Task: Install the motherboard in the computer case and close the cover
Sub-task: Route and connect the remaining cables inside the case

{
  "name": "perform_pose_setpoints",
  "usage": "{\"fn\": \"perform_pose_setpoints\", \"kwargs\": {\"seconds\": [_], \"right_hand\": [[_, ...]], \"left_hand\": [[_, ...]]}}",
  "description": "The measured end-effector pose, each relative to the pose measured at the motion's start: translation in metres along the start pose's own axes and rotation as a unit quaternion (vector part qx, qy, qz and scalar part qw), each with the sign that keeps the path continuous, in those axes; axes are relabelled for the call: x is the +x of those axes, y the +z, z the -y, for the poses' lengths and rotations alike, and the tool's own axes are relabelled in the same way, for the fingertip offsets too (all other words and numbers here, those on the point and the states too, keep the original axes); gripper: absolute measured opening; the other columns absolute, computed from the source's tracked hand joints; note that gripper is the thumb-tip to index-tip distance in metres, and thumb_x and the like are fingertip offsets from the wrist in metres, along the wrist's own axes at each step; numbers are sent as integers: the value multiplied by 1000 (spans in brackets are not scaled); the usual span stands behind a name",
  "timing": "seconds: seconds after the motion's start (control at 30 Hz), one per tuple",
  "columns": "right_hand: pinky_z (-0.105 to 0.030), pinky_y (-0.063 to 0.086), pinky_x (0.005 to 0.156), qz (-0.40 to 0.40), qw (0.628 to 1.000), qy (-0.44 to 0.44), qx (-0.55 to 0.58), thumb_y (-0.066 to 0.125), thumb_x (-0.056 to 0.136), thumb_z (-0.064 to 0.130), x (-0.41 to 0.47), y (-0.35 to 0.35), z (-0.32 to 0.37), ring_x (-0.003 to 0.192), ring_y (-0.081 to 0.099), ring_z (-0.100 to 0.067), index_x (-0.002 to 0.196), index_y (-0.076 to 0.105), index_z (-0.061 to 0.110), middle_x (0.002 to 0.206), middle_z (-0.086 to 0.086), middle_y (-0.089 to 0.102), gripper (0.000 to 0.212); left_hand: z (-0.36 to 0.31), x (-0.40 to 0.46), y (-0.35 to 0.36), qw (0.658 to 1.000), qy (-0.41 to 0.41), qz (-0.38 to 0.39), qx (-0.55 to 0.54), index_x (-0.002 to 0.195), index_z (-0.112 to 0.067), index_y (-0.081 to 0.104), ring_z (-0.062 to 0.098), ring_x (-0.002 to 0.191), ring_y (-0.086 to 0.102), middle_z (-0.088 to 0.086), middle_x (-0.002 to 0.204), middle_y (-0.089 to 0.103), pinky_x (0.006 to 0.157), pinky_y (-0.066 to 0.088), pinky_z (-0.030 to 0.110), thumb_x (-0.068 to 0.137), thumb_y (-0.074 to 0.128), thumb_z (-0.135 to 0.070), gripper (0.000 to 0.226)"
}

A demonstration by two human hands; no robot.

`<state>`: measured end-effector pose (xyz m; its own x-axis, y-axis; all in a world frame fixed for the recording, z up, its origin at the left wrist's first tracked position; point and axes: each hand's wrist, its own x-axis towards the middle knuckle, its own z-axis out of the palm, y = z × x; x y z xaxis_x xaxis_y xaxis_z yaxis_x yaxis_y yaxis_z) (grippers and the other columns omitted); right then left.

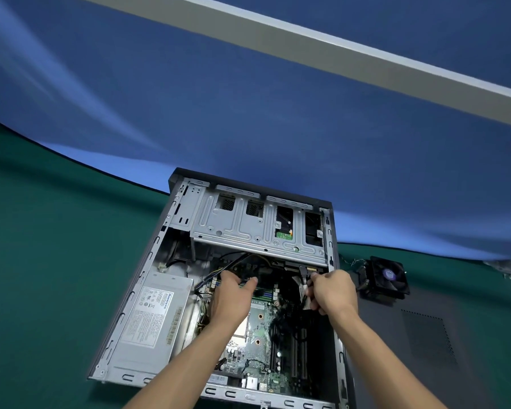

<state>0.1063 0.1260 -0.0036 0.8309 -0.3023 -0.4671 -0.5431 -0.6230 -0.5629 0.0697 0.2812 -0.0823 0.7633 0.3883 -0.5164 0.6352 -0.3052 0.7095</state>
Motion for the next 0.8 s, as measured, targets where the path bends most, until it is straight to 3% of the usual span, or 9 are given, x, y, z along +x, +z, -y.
{"fn": "perform_pose_setpoints", "kwargs": {"seconds": [0.13, 0.2, 0.3, 0.43, 0.57, 0.67, 0.8], "right_hand": [[-31, 47, 49, -1, 1000, -2, -5, 49, 98, 18, 0, -1, 0, 44, 56, -22, 58, 62, 6, 54, -10, 66, 44], [-31, 49, 49, -2, 1000, -3, -11, 49, 97, 17, -1, -1, 0, 42, 56, -21, 57, 63, 5, 49, -8, 64, 44], [-29, 48, 47, 0, 1000, -5, -12, 49, 97, 17, -2, -2, 0, 42, 56, -21, 57, 63, 5, 49, -8, 64, 44], [-24, 44, 42, -2, 999, -15, -30, 48, 97, 18, -4, -2, 0, 37, 53, -16, 59, 63, 4, 45, -6, 62, 44], [-24, 43, 43, 3, 999, -16, -44, 48, 98, 20, -3, -3, 0, 34, 50, -17, 58, 63, 4, 42, -6, 59, 45], [-22, 41, 42, 7, 998, -22, -57, 48, 98, 21, -2, -4, 0, 32, 49, -15, 54, 61, 7, 40, -4, 58, 48], [-22, 43, 43, 22, 996, -24, -79, 46, 98, 24, 1, -6, 1, 32, 49, -15, 56, 61, 6, 41, -4, 60, 48]], "left_hand": [[-9, -4, 0, 997, 48, -47, -23, 78, -19, 46, 18, 56, 47, -3, 62, 52, 57, 39, 30, 88, 59, -43, 29], [-16, -5, 3, 995, 80, -20, -55, 66, -15, 51, 18, 53, 45, -2, 56, 51, 62, 46, 32, 90, 58, -37, 33], [-32, -14, 11, 986, 100, 67, -115, 74, -7, 67, 17, 50, 43, -1, 54, 53, 57, 40, 29, 92, 57, -30, 31], [-55, -23, 29, 977, 90, 127, -143, 64, -15, 65, 13, 49, 36, -9, 43, 41, 52, 30, 27, 91, 60, -28, 30], [-63, -28, 45, 973, 60, 149, -167, 56, -12, 55, 18, 55, 32, 10, 59, 42, 53, 23, 29, 91, 60, -24, 36], [-63, -30, 53, 971, 24, 150, -187, 50, -14, 47, 18, 56, 35, 10, 60, 44, 50, 21, 29, 92, 58, -22, 43], [-65, -34, 58, 957, -13, 152, -249, 58, -9, 52, 18, 57, 41, 9, 58, 46, 51, 28, 27, 94, 54, -15, 37]]}}
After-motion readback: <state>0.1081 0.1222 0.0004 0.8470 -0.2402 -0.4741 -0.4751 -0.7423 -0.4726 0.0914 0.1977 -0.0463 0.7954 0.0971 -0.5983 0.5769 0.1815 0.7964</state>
